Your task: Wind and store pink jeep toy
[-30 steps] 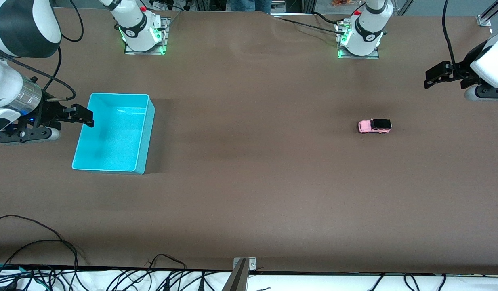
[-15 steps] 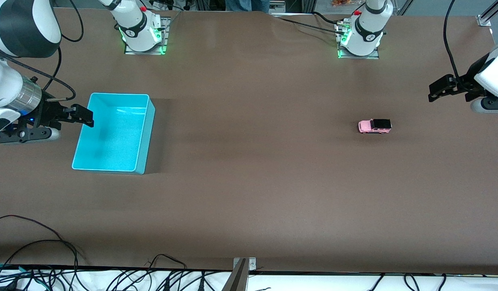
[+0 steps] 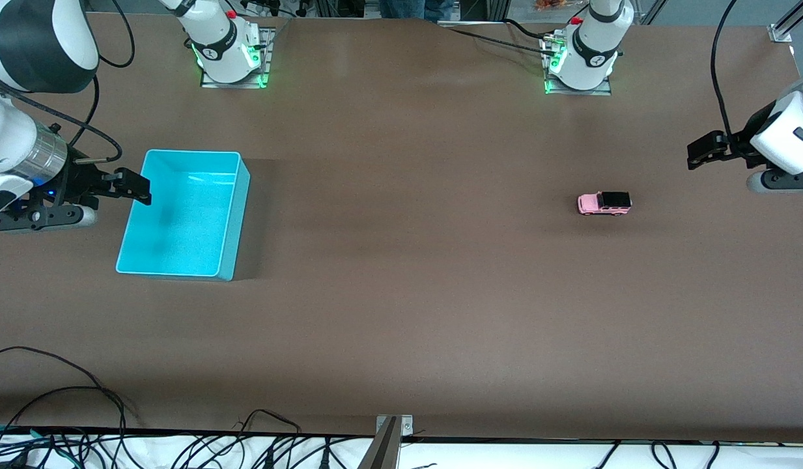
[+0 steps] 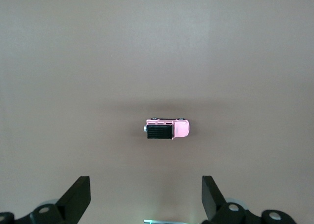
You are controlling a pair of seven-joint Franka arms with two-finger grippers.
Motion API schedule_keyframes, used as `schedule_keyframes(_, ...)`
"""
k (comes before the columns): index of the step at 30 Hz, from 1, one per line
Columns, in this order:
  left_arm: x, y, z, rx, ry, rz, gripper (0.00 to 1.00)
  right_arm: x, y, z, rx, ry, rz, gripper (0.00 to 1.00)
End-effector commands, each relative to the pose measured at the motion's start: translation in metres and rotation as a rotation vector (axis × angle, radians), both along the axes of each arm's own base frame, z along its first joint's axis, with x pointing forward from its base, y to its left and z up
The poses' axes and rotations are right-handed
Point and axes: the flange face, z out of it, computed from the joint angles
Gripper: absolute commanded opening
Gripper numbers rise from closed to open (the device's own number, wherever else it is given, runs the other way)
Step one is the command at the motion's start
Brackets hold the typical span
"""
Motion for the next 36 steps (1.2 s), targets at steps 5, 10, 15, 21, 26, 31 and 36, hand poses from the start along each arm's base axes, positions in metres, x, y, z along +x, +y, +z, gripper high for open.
schedule_keyframes(5, 0.012, 0.005, -0.031, 0.020, 0.036, -0.003, 1.00, -0.001, -0.001, 0.004, -0.003, -0.009, 0.002, 1.00)
schedule_keyframes(10, 0.007, 0.006, -0.039, 0.013, 0.053, -0.003, 1.00, -0.001, -0.001, 0.004, -0.003, -0.009, 0.002, 1.00)
schedule_keyframes(15, -0.007, 0.008, -0.046, 0.003, 0.059, 0.001, 1.00, -0.001, -0.001, 0.004, -0.003, -0.009, 0.002, 1.00)
schedule_keyframes(21, -0.015, 0.015, -0.051, -0.036, 0.050, 0.025, 1.00, 0.000, -0.001, 0.003, -0.003, -0.007, 0.002, 1.00)
schedule_keyframes(26, -0.021, 0.036, -0.069, -0.088, 0.087, 0.085, 1.00, -0.001, -0.001, 0.004, -0.003, -0.009, 0.002, 1.00)
schedule_keyframes(31, -0.023, 0.056, -0.097, -0.103, 0.063, 0.125, 1.00, -0.001, -0.002, 0.004, -0.003, -0.009, 0.001, 1.00)
schedule_keyframes(36, -0.030, 0.049, -0.147, -0.105, 0.059, 0.092, 1.00, -0.001, -0.002, 0.004, -0.002, -0.008, 0.000, 1.00)
